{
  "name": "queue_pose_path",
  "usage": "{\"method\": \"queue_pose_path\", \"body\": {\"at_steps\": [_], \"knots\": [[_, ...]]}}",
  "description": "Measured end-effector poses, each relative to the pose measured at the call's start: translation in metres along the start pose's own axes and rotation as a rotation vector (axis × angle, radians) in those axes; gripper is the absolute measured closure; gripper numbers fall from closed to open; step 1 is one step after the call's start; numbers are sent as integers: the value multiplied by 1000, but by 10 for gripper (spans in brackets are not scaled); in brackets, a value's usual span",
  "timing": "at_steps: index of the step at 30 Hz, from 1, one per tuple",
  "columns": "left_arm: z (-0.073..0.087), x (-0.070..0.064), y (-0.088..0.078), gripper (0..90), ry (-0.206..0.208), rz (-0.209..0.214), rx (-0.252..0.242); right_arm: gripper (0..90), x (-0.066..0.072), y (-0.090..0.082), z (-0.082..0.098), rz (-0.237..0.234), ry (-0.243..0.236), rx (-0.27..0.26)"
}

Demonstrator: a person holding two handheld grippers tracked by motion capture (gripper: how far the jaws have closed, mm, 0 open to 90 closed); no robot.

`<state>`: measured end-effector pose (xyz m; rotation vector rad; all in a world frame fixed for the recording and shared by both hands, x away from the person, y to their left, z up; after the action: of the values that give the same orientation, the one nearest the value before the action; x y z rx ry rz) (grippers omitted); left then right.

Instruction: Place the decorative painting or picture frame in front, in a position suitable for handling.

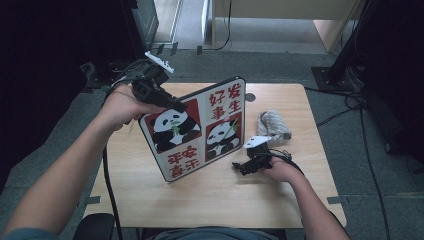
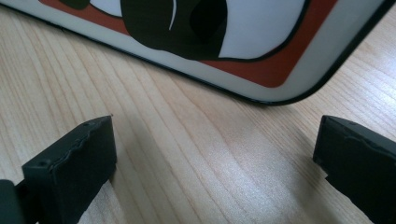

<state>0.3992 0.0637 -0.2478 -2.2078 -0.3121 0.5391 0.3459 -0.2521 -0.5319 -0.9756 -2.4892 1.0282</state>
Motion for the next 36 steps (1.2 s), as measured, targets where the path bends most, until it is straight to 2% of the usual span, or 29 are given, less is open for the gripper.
{"method": "queue_pose_path", "body": {"at_steps": [7, 11, 14, 15, 16, 17, 18, 21, 23, 24, 29, 36], "knots": [[3, 1, 1, 796, 26, 1, -6, 0, 0, 0, 0, 0, 0, 0], [4, 2, 1, 780, 42, -20, -8, 0, 0, 0, 0, 0, 0, 0], [6, 4, 0, 707, 61, -49, -15, 0, 0, 0, 0, 0, 0, 0], [7, 5, 0, 667, 65, -47, -19, 0, 0, 0, 0, -1, 1, 0], [8, 6, 2, 613, 61, -19, -18, 0, 0, 0, 0, -1, 0, 0], [9, 6, 5, 548, 68, -20, -1, 0, 0, 0, 0, -1, 0, 0], [10, 6, 7, 547, 76, -43, 15, 0, 0, 0, 0, -1, 0, 0], [12, 12, 5, 520, 45, -36, -18, 0, 0, 0, 0, -1, 0, 0], [13, 13, 5, 507, 41, -29, -29, 0, 0, 0, 0, 0, 0, 0], [13, 13, 5, 487, 33, -13, -33, 0, 0, 0, 0, 0, 0, 0], [12, 13, 8, 493, 39, -23, -24, 0, 0, 0, 0, 0, 0, 0], [15, 12, -1, 475, 16, -29, -55, 0, 0, 0, 0, 1, 0, 0]]}}
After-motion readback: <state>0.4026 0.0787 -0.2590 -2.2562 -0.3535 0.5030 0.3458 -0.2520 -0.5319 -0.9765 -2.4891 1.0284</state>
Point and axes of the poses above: each handheld gripper's, and its own axes: y roughly forward along the jaws, z roughly out of its underside, x roughly to its left, the point moved 1 cm from there along y, roughly forward along the jaws, and after that the axes turned 2 degrees about z, right-handed, at the moved point
